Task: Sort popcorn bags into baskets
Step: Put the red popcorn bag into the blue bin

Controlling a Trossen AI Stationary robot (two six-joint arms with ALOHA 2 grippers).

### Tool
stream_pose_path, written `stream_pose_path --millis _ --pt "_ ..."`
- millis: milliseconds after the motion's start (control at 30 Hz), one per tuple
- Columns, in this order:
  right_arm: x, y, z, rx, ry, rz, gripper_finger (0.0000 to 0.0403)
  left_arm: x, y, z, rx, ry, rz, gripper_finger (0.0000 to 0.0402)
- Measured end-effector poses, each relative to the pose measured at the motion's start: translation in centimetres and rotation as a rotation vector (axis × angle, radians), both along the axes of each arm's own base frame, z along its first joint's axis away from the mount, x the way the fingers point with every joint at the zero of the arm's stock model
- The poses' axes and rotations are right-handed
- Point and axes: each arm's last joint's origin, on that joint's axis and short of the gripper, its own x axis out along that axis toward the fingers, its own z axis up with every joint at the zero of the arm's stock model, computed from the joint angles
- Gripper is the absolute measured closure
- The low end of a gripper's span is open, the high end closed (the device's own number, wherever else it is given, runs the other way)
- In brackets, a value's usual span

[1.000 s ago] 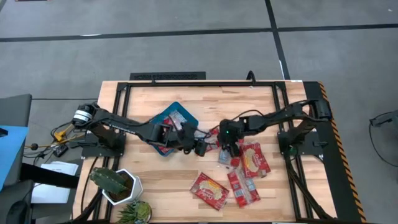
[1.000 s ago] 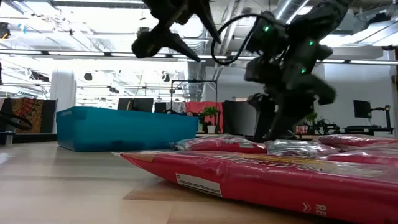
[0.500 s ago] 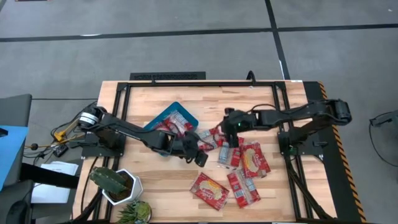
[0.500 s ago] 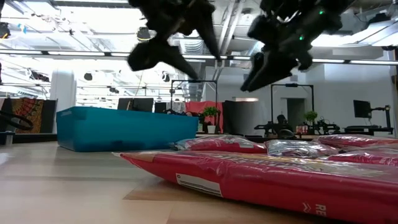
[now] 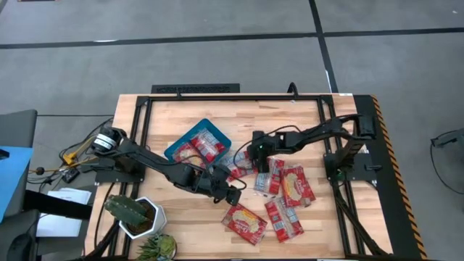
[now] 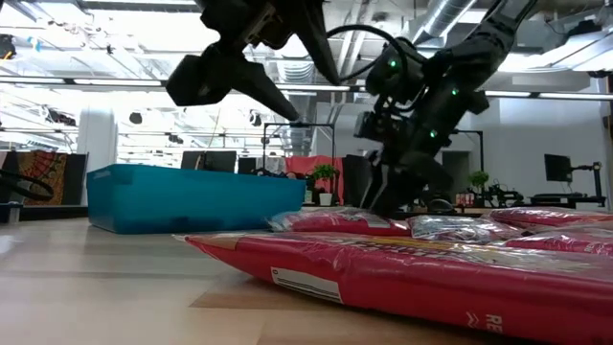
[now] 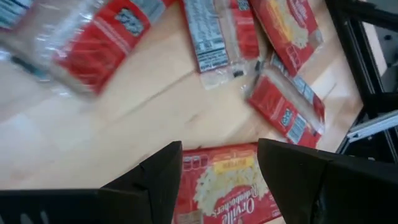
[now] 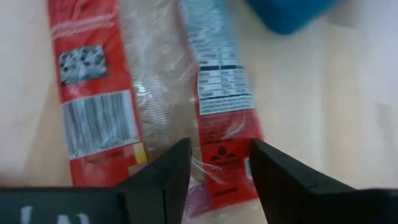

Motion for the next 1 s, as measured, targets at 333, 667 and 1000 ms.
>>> stream_pose_path --millis 333,667,1000 --pt "0.1 6.1 -0.5 0.118 0.031 0.209 0.0231 -0.1 0.0 0.0 0.080 -0.009 0.017 0.0205" --pt "-3.4 6.9 5.8 0.124 0.003 0.173 0.0244 0.5 1.1 -0.6 0.285 0.008 0.006 0.0199" --pt "-8.4 7.1 12.0 0.177 -0.116 0.115 0.0256 3.7 5.8 -5.9 0.249 0.135 -0.155 0.0150"
